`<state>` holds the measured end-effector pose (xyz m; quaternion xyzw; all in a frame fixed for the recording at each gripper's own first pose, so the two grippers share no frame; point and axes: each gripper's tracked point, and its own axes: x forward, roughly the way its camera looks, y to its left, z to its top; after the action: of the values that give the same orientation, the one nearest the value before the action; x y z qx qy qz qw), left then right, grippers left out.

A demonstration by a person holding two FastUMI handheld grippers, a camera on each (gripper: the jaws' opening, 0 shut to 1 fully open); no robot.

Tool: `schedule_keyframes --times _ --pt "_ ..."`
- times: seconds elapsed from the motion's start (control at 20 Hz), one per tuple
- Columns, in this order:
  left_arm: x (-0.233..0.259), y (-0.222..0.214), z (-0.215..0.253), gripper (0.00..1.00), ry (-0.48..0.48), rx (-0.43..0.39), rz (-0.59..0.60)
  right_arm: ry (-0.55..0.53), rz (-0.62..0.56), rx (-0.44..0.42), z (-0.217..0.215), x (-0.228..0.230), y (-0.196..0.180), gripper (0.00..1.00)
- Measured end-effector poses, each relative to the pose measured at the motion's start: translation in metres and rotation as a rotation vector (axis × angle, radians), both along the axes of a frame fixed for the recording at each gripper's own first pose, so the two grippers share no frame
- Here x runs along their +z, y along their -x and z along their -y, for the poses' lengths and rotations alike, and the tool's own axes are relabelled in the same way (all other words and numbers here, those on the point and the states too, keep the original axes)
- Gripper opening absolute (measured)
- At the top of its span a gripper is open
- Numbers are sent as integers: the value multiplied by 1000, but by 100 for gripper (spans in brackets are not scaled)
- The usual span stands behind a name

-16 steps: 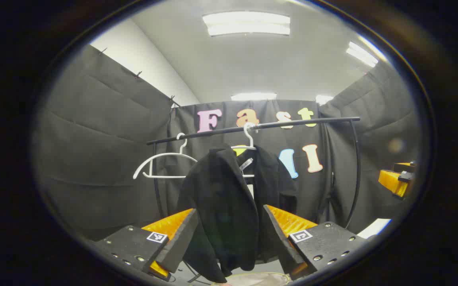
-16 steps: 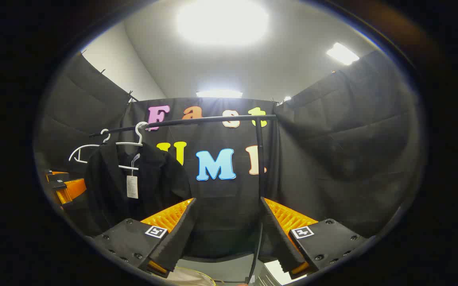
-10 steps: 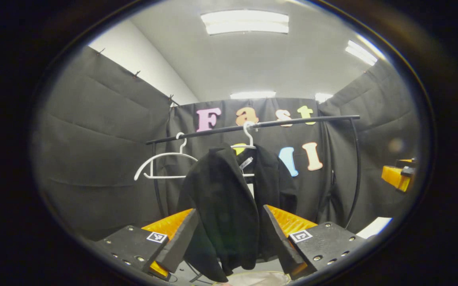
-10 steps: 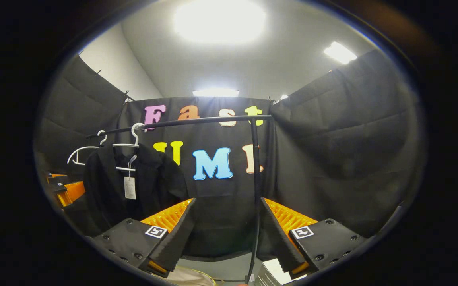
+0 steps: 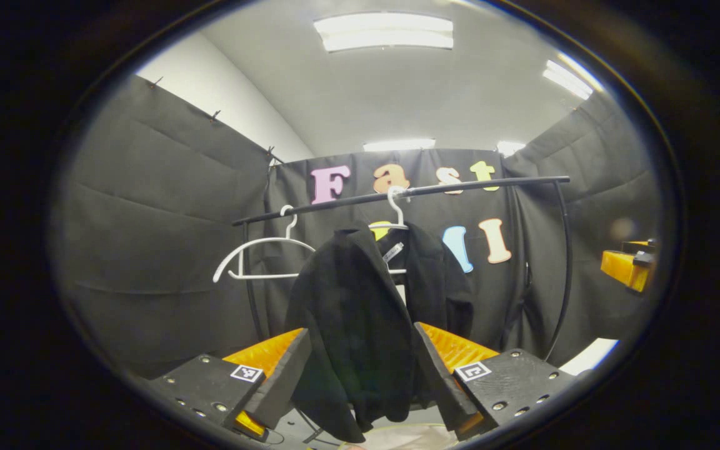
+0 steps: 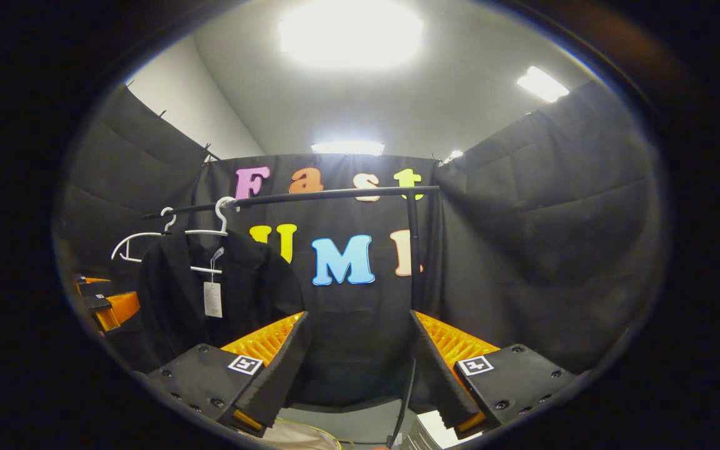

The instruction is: Grasp the clothes on the hanger with both hands and then place them into the laundry hamper below.

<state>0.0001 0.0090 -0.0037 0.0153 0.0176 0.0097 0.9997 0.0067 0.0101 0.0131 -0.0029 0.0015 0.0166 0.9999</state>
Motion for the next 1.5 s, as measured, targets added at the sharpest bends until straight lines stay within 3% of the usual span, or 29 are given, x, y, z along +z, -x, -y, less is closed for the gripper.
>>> schedule_keyframes --times 0.7,1.05,1.5 --pt "8 -4 -4 94 7 -19 21 -10 13 50 -40 12 -4 96" --pt "12 -9 0 94 46 -92 19 -19 18 99 -89 21 -20 96" --pt "12 -25 7 94 99 -97 13 -20 -23 255 -158 13 -66 96"
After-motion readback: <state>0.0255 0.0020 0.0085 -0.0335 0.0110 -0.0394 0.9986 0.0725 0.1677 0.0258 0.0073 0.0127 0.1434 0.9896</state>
